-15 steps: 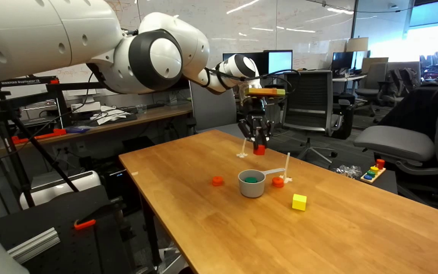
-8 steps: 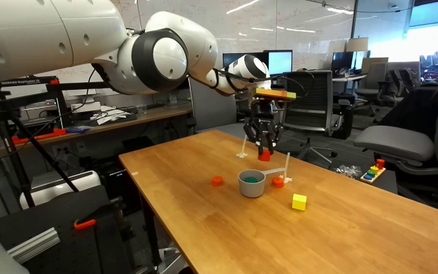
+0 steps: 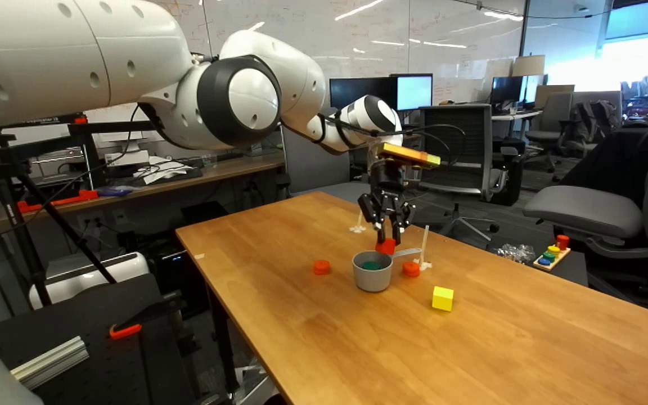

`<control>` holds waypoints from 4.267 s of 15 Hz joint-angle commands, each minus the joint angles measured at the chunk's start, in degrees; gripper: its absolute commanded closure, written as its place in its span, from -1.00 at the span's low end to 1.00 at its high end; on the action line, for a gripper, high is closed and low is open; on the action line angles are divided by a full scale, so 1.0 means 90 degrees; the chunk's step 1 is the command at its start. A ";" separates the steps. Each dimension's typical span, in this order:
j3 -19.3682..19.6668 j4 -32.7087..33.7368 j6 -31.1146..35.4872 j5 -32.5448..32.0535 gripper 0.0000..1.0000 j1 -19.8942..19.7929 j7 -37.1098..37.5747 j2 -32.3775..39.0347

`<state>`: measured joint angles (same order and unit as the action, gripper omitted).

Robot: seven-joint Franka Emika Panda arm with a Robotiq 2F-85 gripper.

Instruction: Put the green, orange and yellow b=objects and put them in the pot

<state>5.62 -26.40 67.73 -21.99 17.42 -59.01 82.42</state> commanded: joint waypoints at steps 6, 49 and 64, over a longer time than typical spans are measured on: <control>0.0088 0.0230 -0.0100 -0.0153 -0.43 0.0214 -0.0417 0.0338; 0.0284 -0.0143 0.1065 -0.0656 -1.00 0.2562 0.0162 -0.0282; 0.0461 -0.0054 0.1471 -0.0916 -1.00 0.2798 -0.0086 -0.0882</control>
<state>9.05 -25.80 79.43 -29.59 41.89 -57.39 78.82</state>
